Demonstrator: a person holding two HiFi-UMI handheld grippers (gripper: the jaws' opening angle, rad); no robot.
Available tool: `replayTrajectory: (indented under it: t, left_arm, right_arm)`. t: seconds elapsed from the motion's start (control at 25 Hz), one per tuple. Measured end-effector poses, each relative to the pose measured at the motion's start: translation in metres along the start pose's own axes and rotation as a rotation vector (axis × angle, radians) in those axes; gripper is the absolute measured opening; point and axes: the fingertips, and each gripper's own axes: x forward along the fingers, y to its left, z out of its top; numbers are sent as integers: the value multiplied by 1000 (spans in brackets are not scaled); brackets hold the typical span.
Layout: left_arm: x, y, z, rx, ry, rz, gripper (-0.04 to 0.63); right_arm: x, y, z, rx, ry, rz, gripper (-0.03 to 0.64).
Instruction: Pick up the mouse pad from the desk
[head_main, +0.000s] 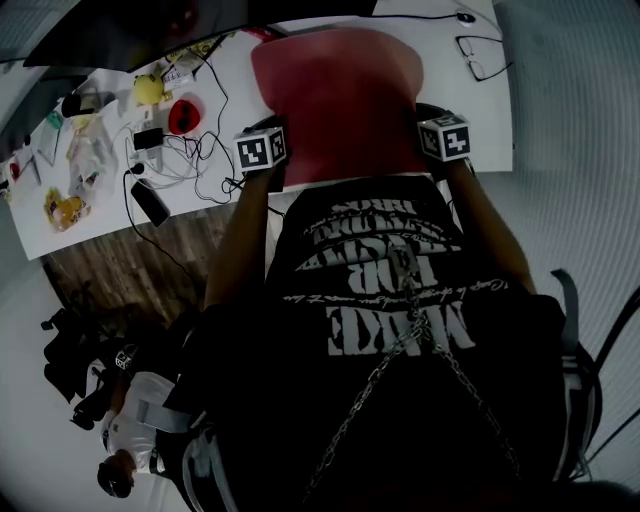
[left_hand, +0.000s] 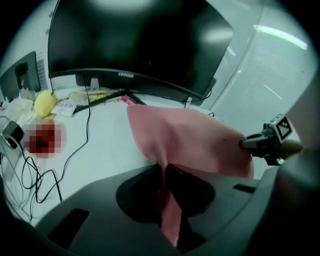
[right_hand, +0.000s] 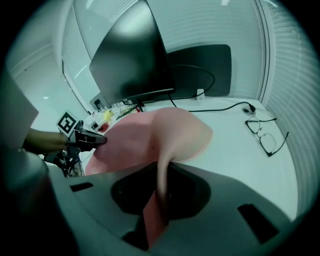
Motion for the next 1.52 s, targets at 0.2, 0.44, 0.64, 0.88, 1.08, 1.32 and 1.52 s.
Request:
replayTrajectory:
  t: [0.2,0.44,0.64,0.88,1.08,1.32,1.52]
  left_arm:
    - [-63,-34,19,115,-187,-38,55]
    - [-168,-55,63,216,-449,-36,55]
    - [-233,-81,116,279,-659,-46,57]
    - [-279,-97,154,297,-824,-66,58]
    - [-300,-108,167,309,-875,-90,58]
    - [-319,-115,177,274,-889,-138,58]
    - [-325,-115,183,257,-867,-172,58]
  right_arm:
    - [-53,33,15,-8,-133,63,46]
    - [-150,82,53,-85,-377,42,46]
    - [-217,100,103,-167,-588,-29,48]
    - [-266,103,138,-173,-803,-75,52]
    - [-291,109,158,-154,-881,-91,55]
    - [-316,118,167,-208,-915,-129,60]
    - [-326,123,176,-155,-906,-109,63]
